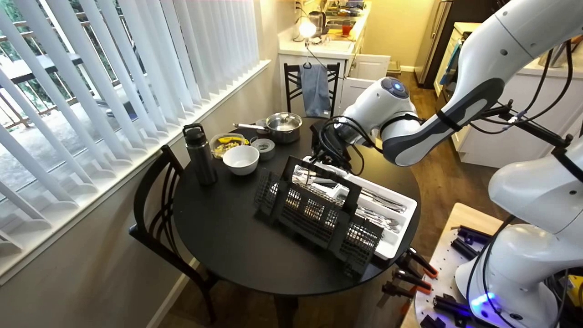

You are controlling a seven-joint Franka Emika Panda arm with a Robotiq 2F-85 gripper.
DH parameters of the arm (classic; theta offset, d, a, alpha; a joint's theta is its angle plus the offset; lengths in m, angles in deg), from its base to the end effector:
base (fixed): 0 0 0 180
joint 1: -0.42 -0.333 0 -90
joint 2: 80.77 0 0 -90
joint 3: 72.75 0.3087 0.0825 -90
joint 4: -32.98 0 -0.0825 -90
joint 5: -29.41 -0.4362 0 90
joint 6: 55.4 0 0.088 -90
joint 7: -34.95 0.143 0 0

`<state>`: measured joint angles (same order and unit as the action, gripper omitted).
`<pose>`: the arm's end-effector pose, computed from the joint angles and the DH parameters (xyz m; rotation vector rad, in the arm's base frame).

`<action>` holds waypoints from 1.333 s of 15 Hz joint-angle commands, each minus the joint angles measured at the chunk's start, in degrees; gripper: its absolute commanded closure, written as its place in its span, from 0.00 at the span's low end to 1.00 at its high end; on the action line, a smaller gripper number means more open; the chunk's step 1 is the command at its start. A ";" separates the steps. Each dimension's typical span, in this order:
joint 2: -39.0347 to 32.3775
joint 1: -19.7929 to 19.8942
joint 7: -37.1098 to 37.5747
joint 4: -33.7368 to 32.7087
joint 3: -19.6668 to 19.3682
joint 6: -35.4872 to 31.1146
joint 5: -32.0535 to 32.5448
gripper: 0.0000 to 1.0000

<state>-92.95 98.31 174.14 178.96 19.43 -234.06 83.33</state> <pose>0.5242 0.0353 0.2548 -1.7491 1.9075 -0.4398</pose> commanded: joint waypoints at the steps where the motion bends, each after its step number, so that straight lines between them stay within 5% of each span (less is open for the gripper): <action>1: -0.93 10.67 3.96 -2.79 10.94 6.04 1.48 0.97; 9: -11.06 25.03 5.94 -4.60 28.14 23.20 5.28 0.97; 20: -22.30 25.11 8.32 -2.93 32.24 33.73 7.74 0.97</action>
<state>-110.87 121.88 180.00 174.10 49.26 -202.14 89.12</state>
